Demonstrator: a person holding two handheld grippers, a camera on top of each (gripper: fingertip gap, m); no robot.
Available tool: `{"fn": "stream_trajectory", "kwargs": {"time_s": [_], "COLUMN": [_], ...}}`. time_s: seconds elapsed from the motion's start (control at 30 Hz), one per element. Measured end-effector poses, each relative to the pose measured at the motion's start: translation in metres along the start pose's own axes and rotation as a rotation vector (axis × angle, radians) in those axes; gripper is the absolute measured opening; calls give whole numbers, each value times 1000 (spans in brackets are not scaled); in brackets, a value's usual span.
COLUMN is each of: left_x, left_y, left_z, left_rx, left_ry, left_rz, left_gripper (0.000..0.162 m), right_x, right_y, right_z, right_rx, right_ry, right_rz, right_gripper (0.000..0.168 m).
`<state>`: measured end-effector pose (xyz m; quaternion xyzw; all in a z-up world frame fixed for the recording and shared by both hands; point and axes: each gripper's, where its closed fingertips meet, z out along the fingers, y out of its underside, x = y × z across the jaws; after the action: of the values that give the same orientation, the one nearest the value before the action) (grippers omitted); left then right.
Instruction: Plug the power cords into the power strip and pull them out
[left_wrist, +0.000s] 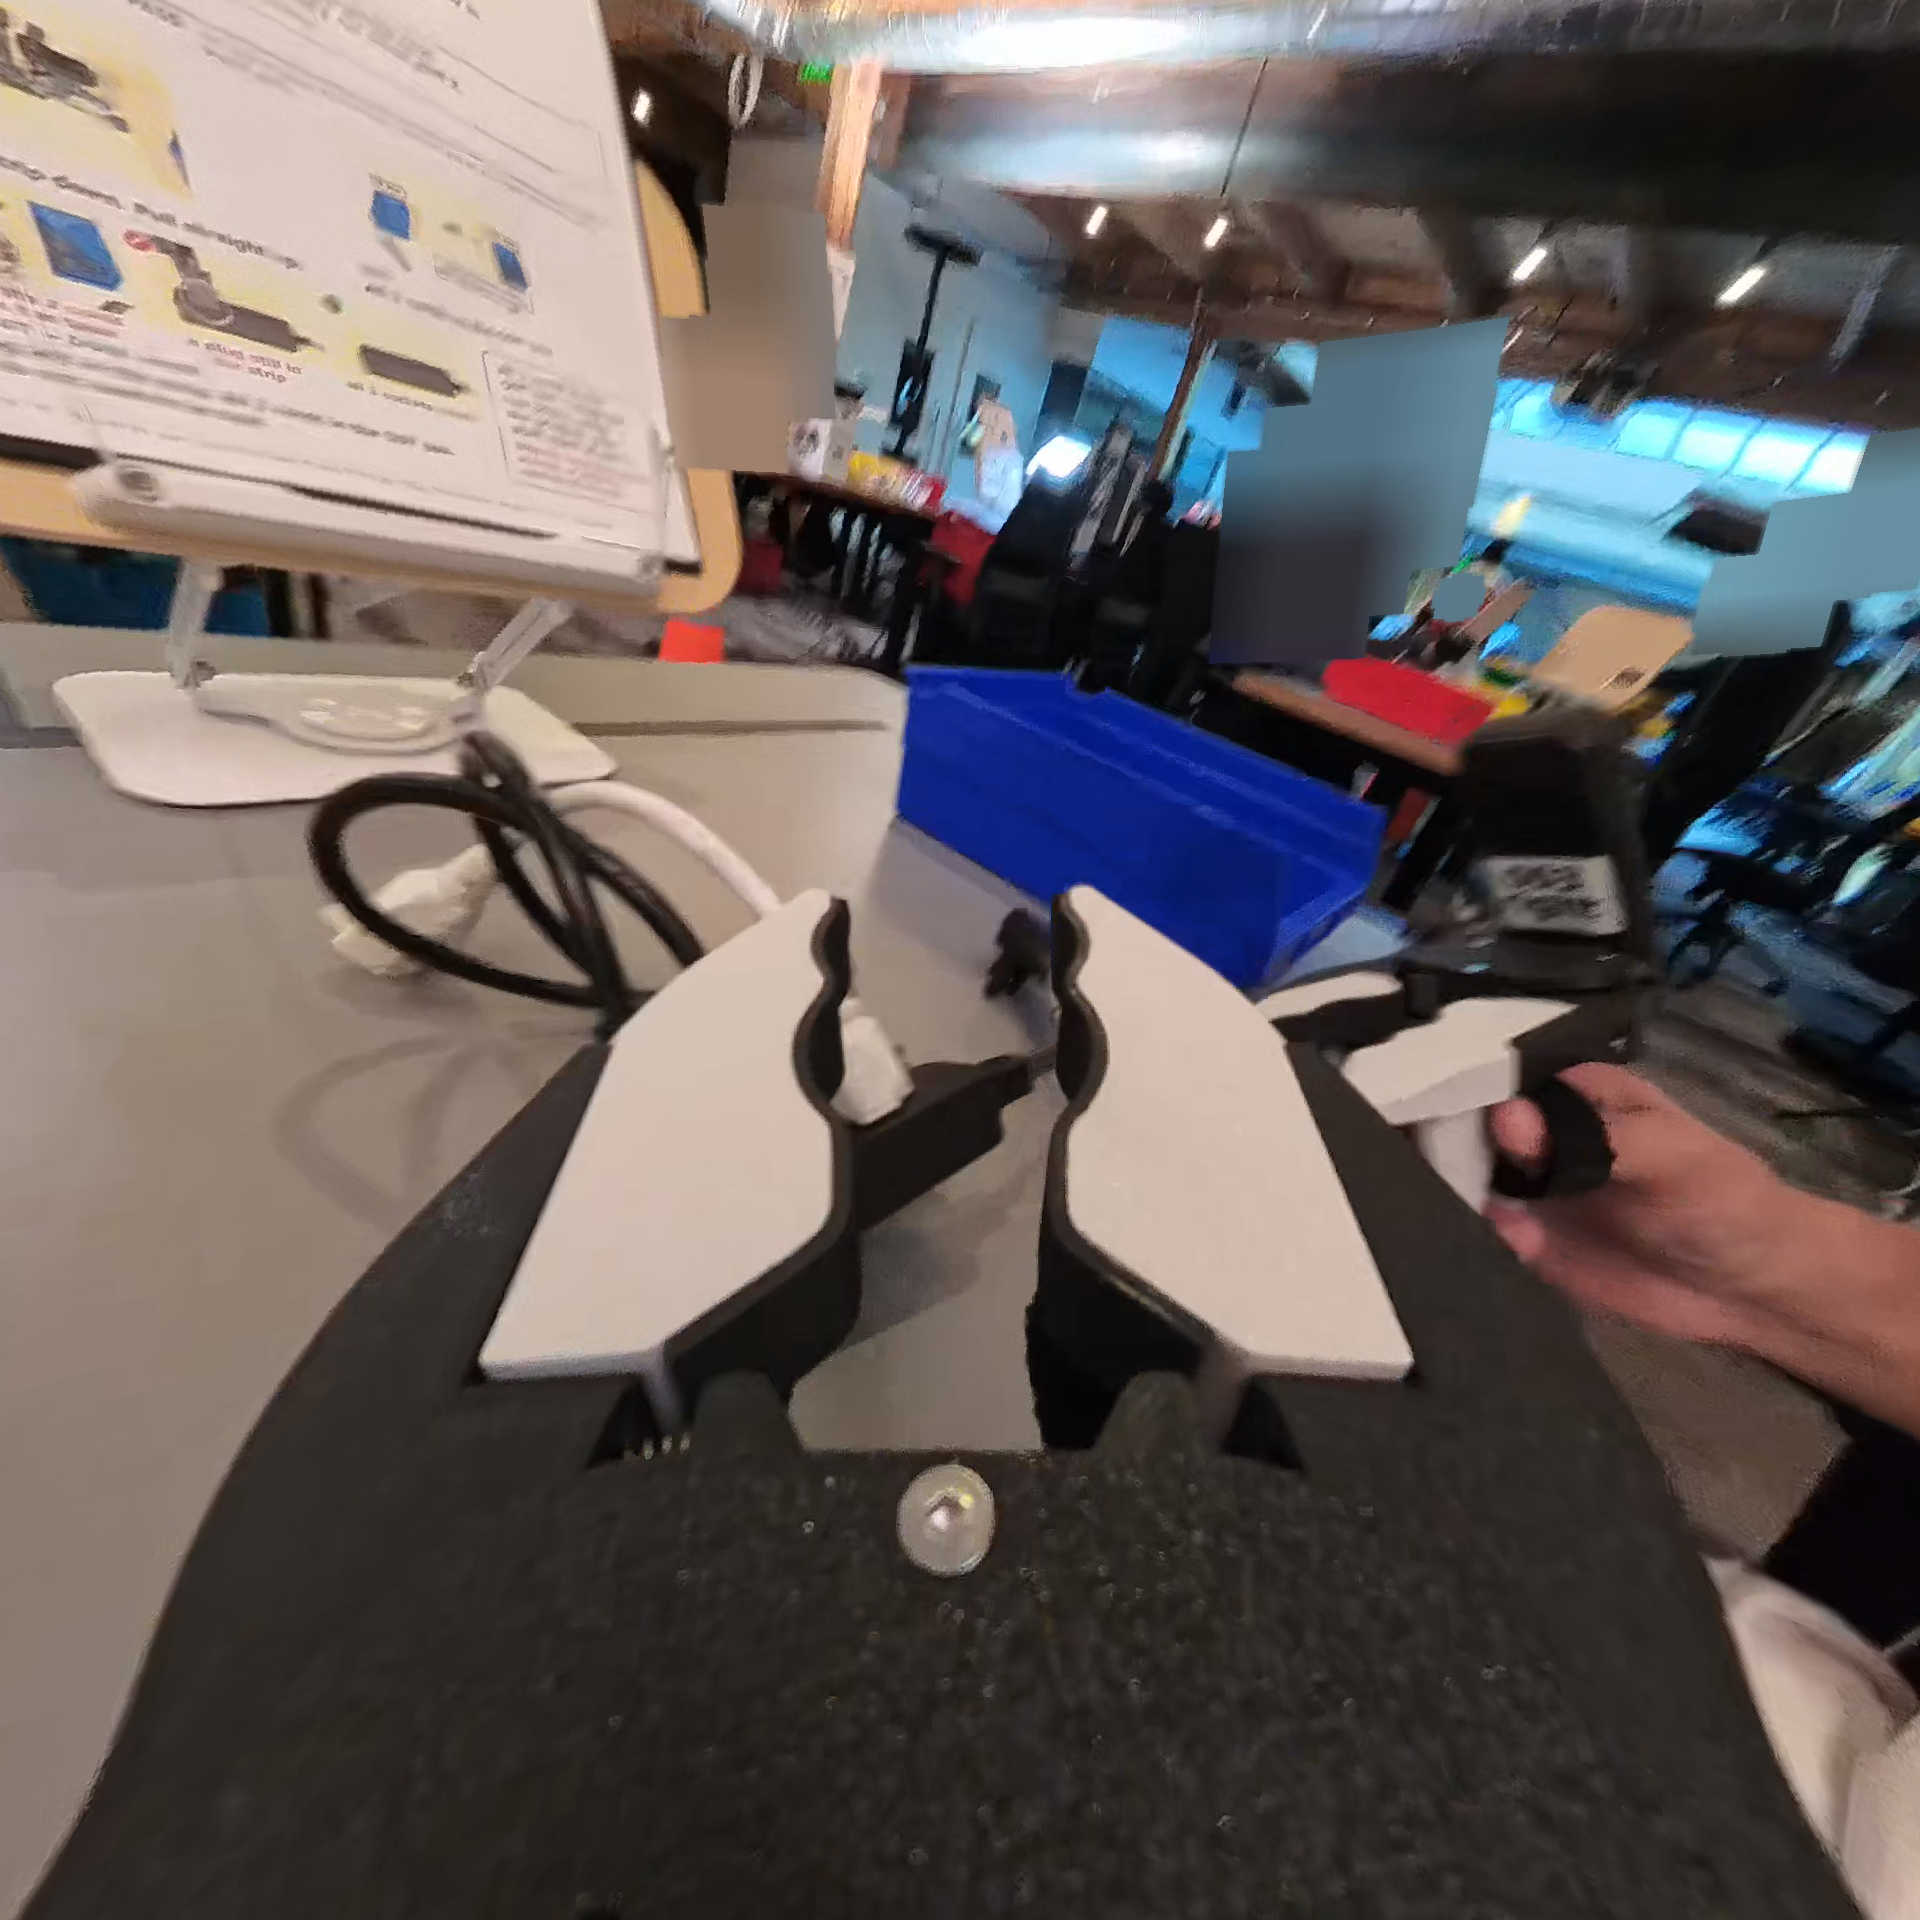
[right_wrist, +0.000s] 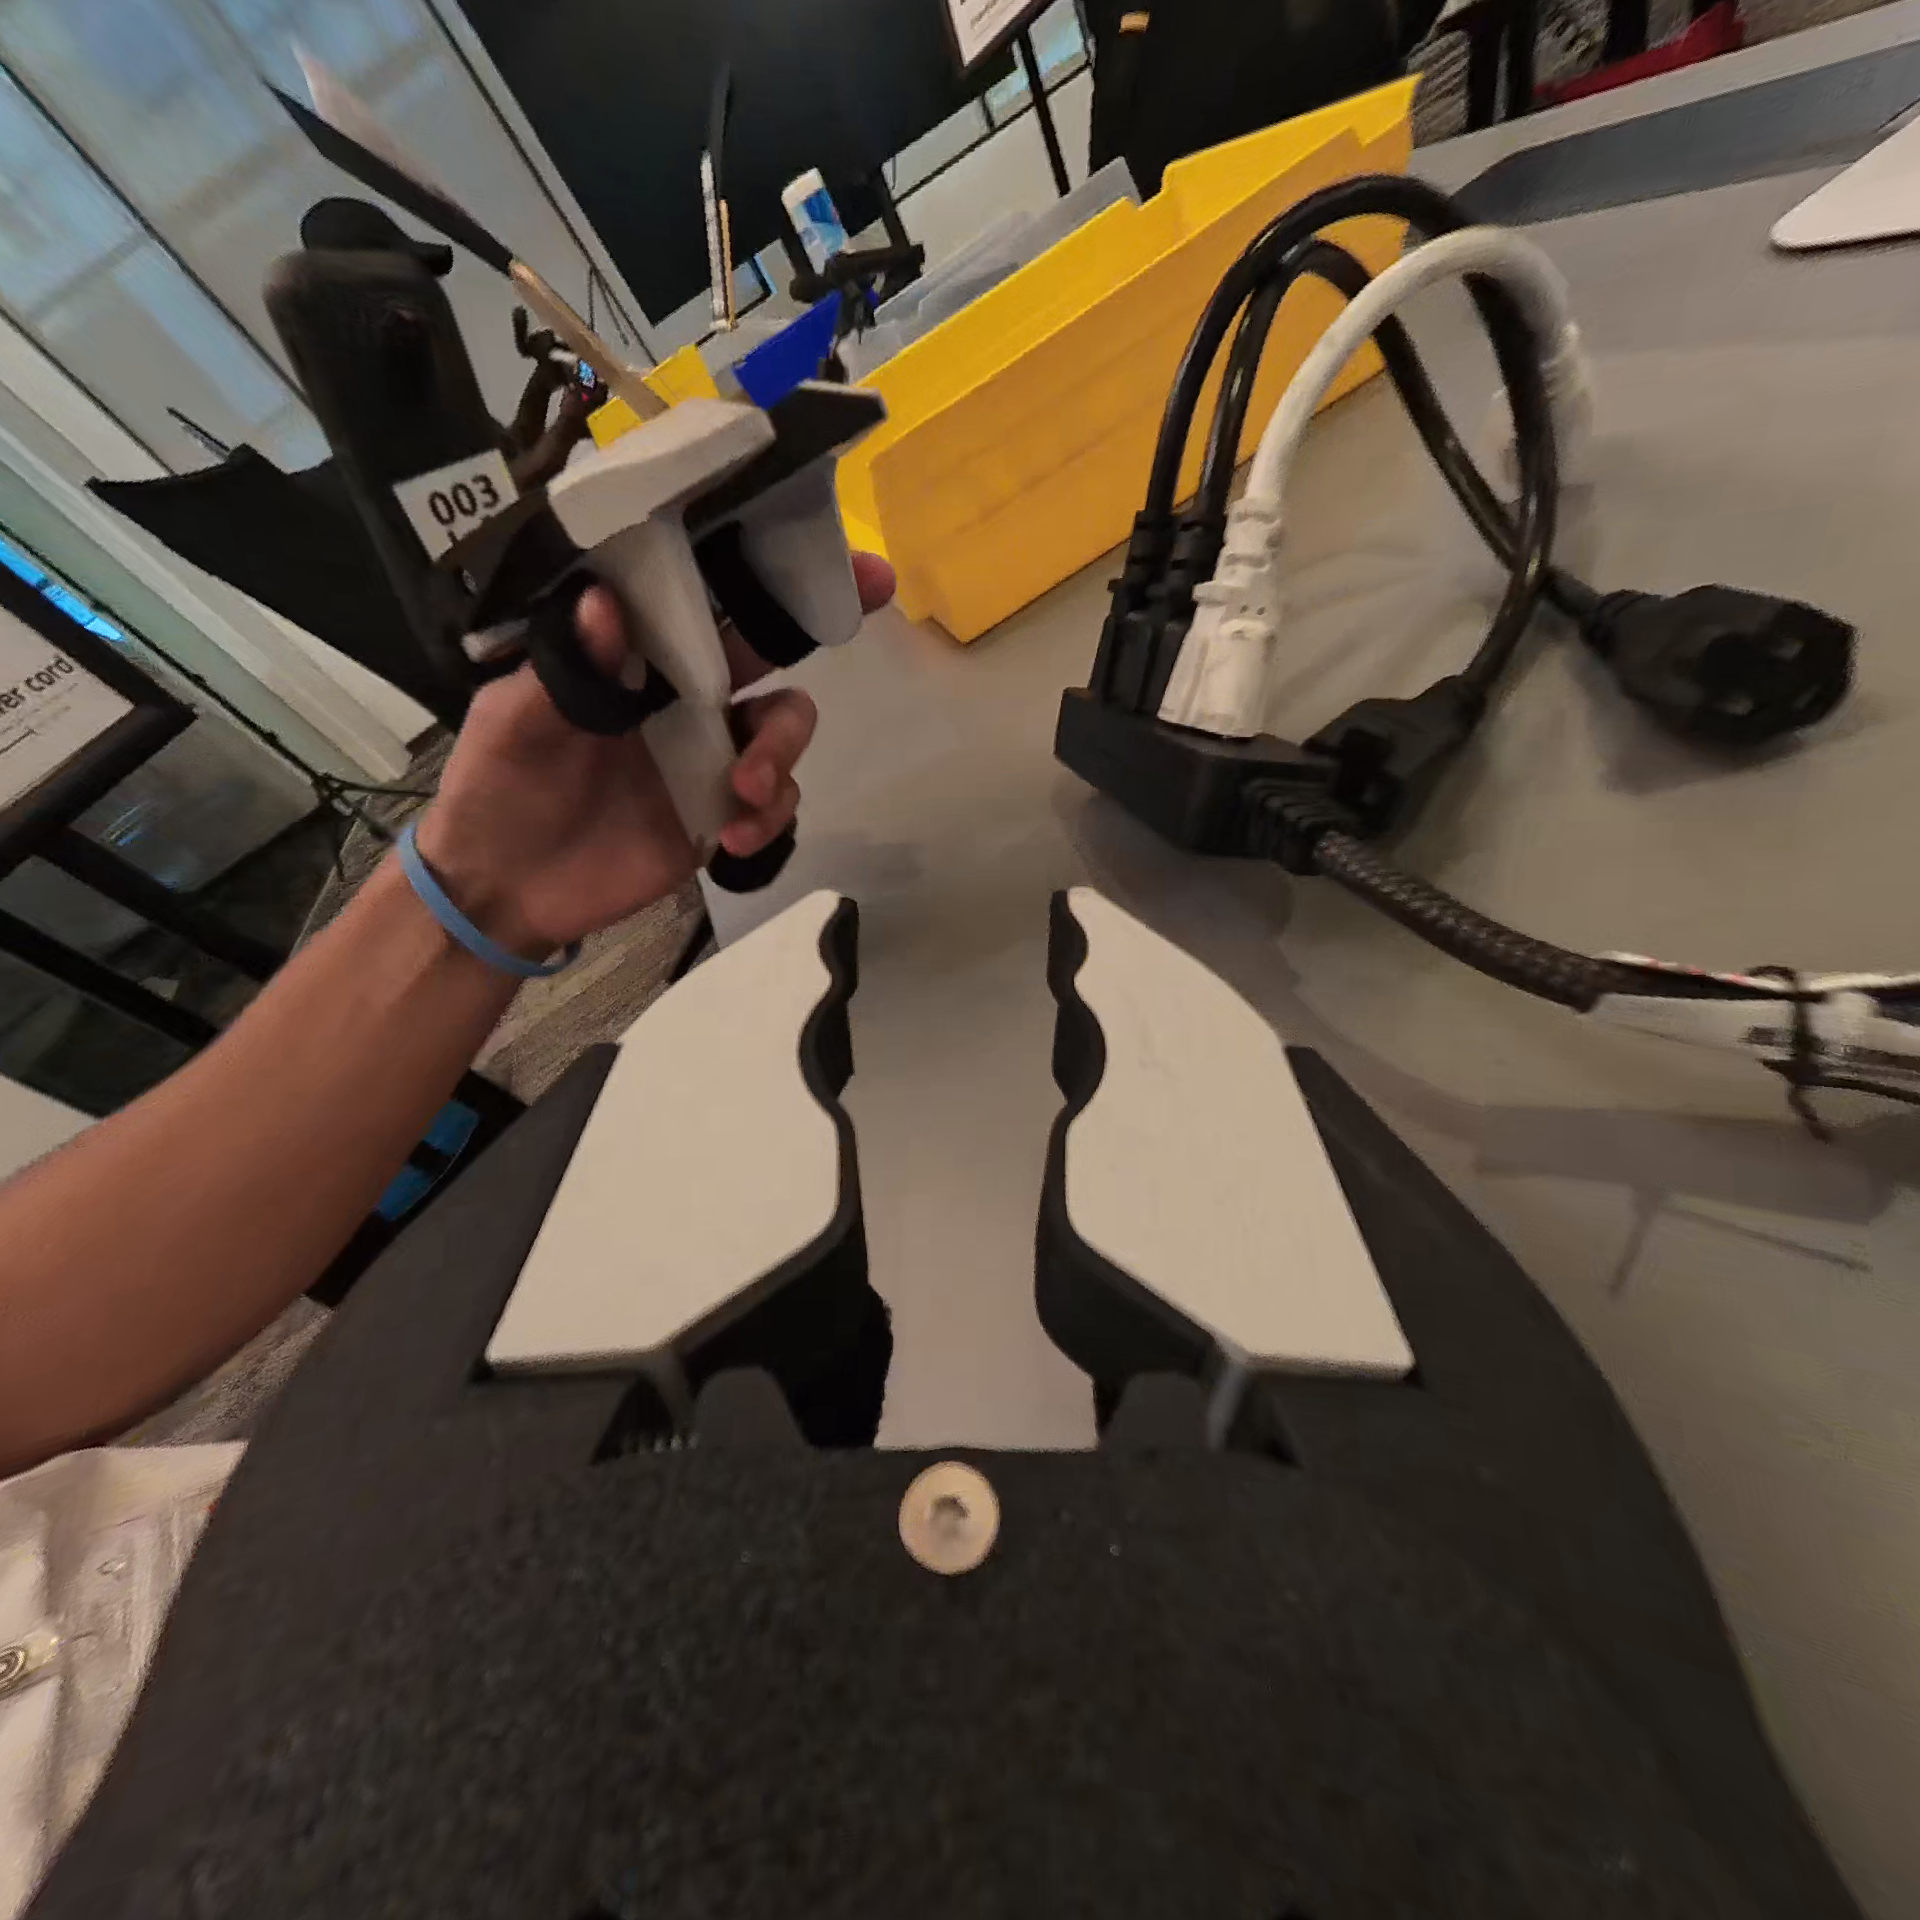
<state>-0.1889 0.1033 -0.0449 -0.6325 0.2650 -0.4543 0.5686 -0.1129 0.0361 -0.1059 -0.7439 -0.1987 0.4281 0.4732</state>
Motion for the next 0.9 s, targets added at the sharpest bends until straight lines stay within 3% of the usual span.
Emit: {"fn": "stream_trajectory", "kwargs": {"time_s": [0.17, 0.27, 0.37, 0.47, 0.53, 0.73, 0.9], "left_x": [-24, -11, 2, 7, -6, -22, -32], "left_y": [-1, 24, 50, 41, 37, 32, 34], "left_z": [-2, -19, -44, -48, -47, -44, -42], "left_rx": [-202, -307, -266, -292, -218, -201, -223], "left_ry": [-56, 8, 10, -20, -80, -90, -106], "left_rz": [80, 44, 62, 204, 293, 59, 25], "left_gripper": [37, 39, 32, 29, 27, 31, 28], "right_x": [24, 31, 29, 27, 35, 46, 47], "right_y": [-7, -2, 7, 9, 9, 26, 29], "right_z": [-15, -19, -19, -18, -21, -25, -28], "right_rx": [1, -30, -64, -73, -92, -200, -201], "right_ry": [128, 168, 150, 161, 239, 345, 329], "right_rz": [-144, -174, -141, -144, -208, -307, -267], "right_gripper": [33, 33, 31, 32, 35, 35, 34]}}
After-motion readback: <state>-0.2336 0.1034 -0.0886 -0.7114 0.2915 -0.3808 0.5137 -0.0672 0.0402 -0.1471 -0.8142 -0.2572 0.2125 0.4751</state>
